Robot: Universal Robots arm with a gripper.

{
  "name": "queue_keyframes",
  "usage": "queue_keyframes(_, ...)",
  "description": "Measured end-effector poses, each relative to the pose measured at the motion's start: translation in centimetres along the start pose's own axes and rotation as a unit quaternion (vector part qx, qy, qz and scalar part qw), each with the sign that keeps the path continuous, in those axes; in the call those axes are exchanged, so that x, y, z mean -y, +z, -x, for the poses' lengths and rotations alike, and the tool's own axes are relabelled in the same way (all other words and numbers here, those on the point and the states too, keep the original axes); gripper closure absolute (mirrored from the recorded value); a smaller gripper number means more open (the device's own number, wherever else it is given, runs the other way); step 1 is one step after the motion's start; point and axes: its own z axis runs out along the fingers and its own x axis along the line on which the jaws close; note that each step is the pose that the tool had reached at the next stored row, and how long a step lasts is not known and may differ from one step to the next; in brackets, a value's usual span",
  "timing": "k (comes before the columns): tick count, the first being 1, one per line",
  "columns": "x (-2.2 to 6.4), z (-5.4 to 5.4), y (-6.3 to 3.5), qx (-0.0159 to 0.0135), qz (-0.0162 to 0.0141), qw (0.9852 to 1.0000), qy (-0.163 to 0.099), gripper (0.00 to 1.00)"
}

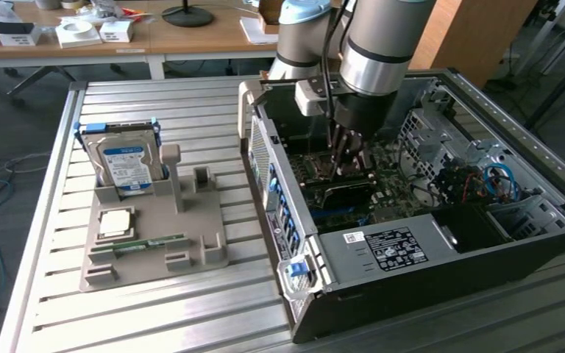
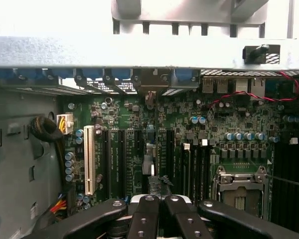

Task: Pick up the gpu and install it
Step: 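Press down on the gpu until it lock into place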

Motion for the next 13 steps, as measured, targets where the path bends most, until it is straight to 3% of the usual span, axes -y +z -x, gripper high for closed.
queue_keyframes(13, -0.03, 0.46, 0.68, -0.0001, 0.0000, 1.0000, 0.000, 0.89)
